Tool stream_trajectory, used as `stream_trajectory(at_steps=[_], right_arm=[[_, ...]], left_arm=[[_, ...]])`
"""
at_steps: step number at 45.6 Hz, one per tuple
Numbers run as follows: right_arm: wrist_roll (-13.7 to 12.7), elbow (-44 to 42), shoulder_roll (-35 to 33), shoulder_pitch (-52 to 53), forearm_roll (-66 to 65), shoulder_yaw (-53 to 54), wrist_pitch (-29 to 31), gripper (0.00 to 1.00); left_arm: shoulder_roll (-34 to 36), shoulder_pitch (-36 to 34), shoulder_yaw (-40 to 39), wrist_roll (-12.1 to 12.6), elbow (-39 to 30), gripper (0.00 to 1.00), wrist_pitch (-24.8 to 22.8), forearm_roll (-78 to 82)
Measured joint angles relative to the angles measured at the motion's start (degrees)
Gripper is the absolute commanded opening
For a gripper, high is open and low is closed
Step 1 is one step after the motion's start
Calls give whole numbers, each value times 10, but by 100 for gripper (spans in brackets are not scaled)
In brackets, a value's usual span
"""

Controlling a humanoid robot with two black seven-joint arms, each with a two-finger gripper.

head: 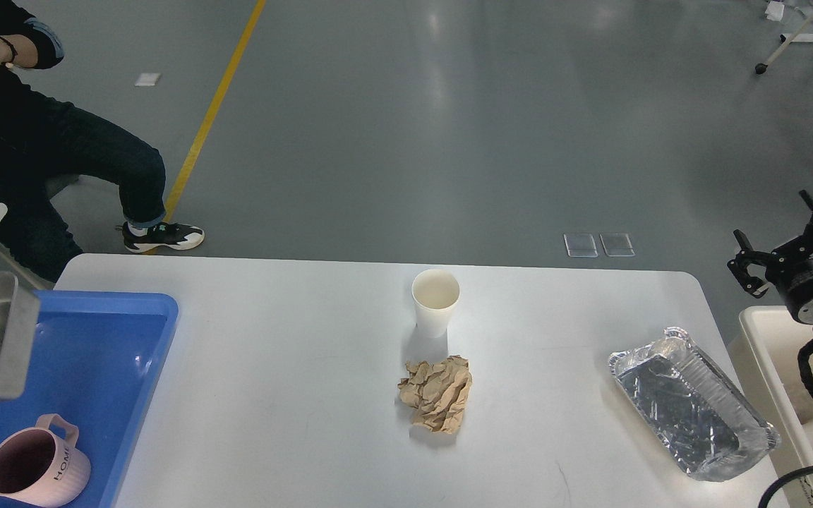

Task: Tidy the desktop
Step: 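Drag the silver tin toward the blue tray and lift it in, then lower the silver tin into the blue tray with the left gripper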

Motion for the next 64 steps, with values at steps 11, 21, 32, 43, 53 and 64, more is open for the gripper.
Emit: stream_trajectory(at_steps=[11,21,32,43,53,64], right_arm=[[-1,1,3,6,0,0,0,100],[-1,2,3,6,0,0,0,100],[-1,2,6,7,-2,-2,0,100],[-1,2,15,8,-3,-3,-2,100],[-1,2,21,8,-3,-18,-3,100],[-1,3,25,8,-3,-22,-3,100]], left_arm=[[69,-10,-34,-33,7,0,-34,6],[47,-23,-43,-7,34,0,-18,-7],[-50,-21,-1,24,131,0,32,-135],[-154,11,82,23,224,0,100,-305],[-272,147,93,21,286,0,163,-478],[-383,253,63,17,348,0,192,-583]])
